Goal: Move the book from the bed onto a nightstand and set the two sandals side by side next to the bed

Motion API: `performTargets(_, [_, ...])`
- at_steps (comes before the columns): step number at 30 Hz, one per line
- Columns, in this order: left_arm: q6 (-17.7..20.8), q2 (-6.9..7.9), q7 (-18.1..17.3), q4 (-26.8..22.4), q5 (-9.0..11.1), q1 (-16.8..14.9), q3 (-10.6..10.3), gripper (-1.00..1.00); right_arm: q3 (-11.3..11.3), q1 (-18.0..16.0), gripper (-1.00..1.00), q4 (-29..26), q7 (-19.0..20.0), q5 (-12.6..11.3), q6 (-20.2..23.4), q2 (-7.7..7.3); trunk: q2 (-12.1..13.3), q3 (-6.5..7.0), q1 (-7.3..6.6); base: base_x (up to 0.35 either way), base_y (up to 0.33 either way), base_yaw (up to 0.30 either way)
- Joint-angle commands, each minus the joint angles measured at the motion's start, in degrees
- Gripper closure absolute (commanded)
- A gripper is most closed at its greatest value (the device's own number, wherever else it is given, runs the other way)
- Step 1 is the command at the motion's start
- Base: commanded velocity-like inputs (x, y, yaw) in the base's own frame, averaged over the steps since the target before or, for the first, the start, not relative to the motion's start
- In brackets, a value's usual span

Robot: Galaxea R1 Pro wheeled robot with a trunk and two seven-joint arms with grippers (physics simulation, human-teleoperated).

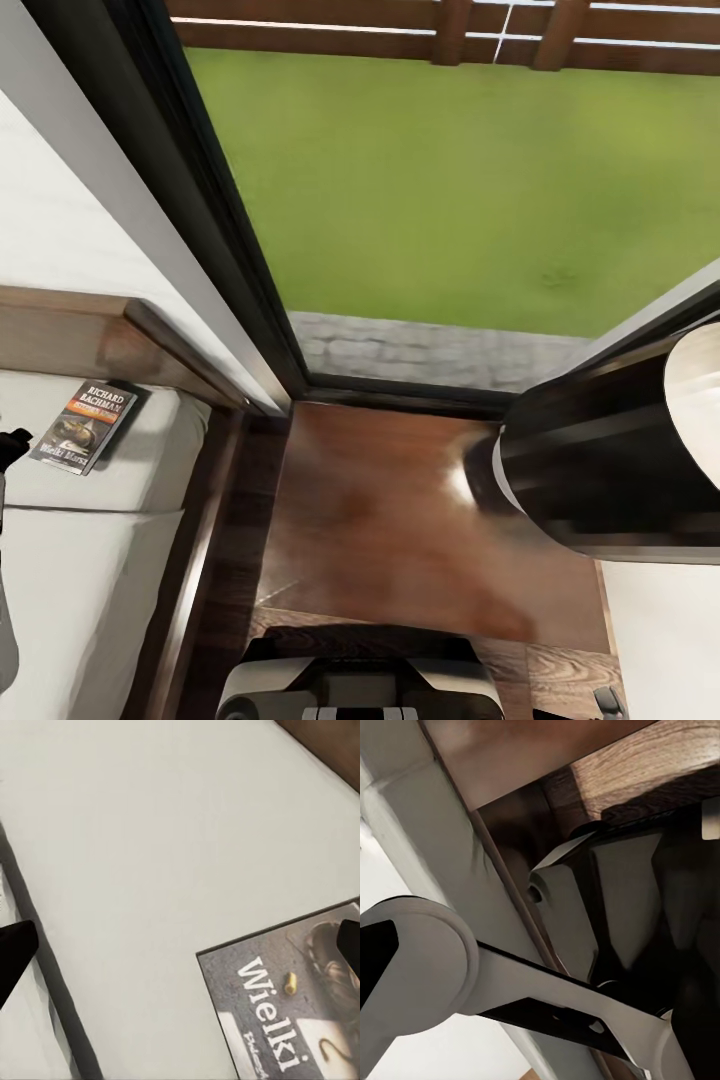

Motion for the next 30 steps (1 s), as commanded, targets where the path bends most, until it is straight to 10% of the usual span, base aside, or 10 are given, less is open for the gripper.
performTargets(1, [0.0,-0.06,0.5,-0.1,0.6,0.0,0.0,-1.0,0.3,0.0,-1.0,0.0,0.2,-0.4,0.6,-0.02,0.0,-0.03,0.0,0.0,0.0,0.0])
performTargets(9, [-0.6,-1.62,1.9,0.0,1.0,0.0,0.3,-1.0,0.3,0.0,-1.0,0.0,0.2,-0.4,0.6,-0.02,0.0,-0.03,0.0,0.0,0.0,0.0])
performTargets(16, [-0.7,-2.76,2.6,0.1,8.3,0.0,0.5,-1.0,0.3,0.0,-1.0,0.0,0.2,-0.4,0.6,-0.02,0.0,-0.03,0.0,0.0,0.0,0.0])
performTargets(30, [-0.8,-2.76,6.0,0.1,15.0,0.0,0.4,-1.0,0.3,0.0,-1.0,0.0,0.2,-0.4,0.6,-0.02,0.0,-0.03,0.0,0.0,0.0,0.0])
